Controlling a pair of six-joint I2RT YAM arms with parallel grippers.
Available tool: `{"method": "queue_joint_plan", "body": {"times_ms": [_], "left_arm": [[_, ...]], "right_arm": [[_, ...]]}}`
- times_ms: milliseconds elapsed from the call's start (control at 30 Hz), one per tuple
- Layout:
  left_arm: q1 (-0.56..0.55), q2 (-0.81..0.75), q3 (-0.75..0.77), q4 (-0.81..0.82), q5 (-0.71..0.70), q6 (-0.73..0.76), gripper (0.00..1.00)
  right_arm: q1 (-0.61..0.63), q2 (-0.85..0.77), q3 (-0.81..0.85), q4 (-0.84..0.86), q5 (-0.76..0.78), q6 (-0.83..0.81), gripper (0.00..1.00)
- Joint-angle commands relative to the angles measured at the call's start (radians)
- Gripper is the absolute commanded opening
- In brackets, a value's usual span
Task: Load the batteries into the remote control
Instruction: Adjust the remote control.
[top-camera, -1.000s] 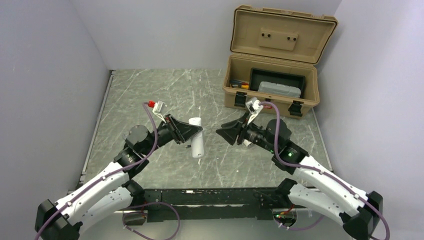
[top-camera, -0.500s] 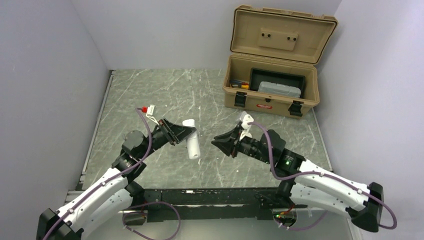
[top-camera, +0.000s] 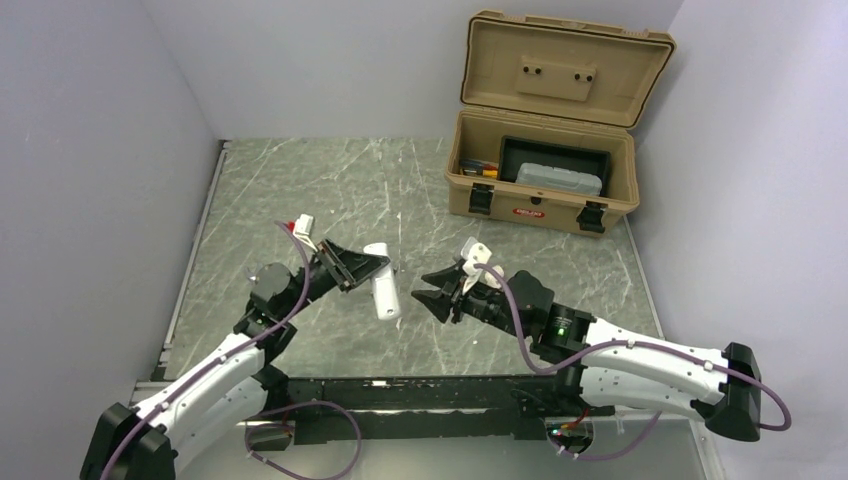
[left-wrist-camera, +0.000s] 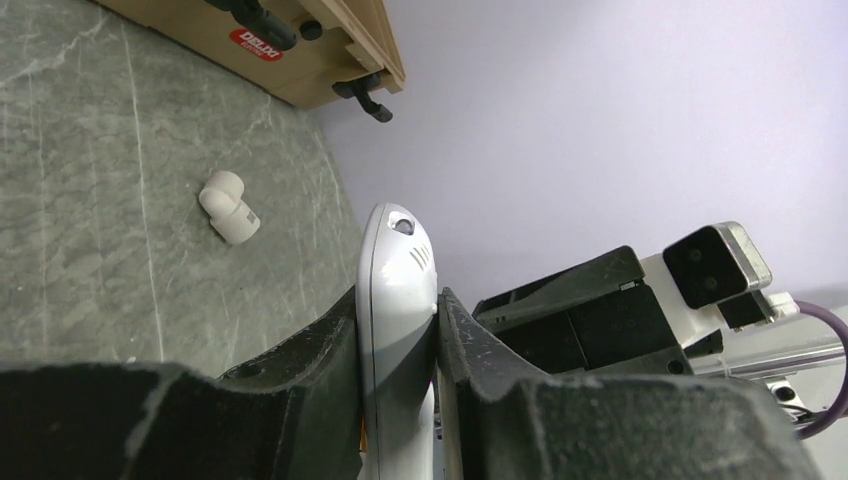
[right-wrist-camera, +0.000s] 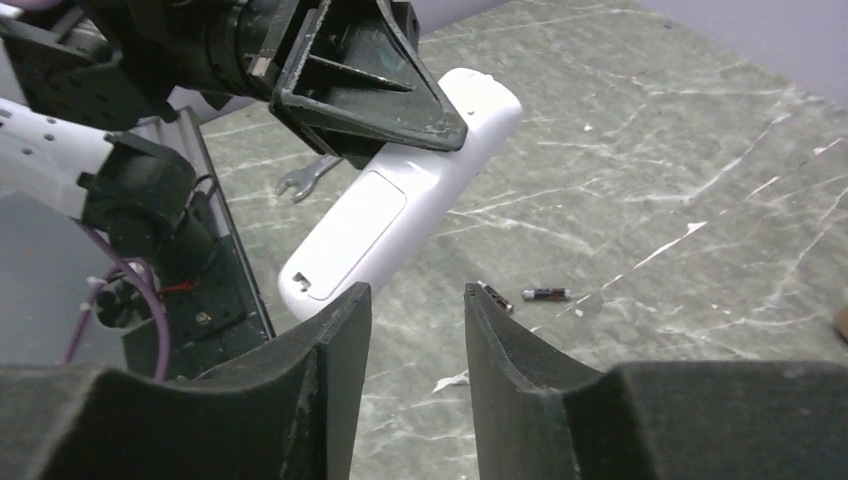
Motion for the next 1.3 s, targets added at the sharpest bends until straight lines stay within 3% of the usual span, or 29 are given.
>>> {"method": "queue_joint_plan", "body": {"times_ms": [0,67,167,300,567,1033,1267], "left_arm": [[0.004,-0.084,0.064,-0.124,-0.052,0.016,0.0],[-0.002,-0.132,0.093,-0.249,-0.122,0.056,0.0],[-0.022,-0.205,0.129,-0.402,-0.251,0.141,0.0],[-0.038,-0.245,0.168,-0.512,-0.366,0.226,0.0],[-0.048,-0.222,0.176,-0.526,-0.375,0.237,0.0],[-0.049,-0.252,0.185,-0.567,-0.393,0.242,0.0],[-0.049,-0.261,0.205,-0.603,-0.364,0.251,0.0]], "right_arm": [[0.008,0.021,0.067,0.035,0.0,-0.083,0.47],[0.01,0.06,0.109,0.017,0.056,-0.023,0.56],[0.012,0.13,0.165,0.0,0.161,0.153,0.8],[0.016,0.229,0.22,0.031,0.148,0.309,0.88],[0.064,0.441,0.37,0.006,0.112,0.297,0.89],[0.091,0.544,0.429,-0.138,0.15,0.298,0.84],[0.088,0.558,0.438,-0.17,0.118,0.295,0.7]]}}
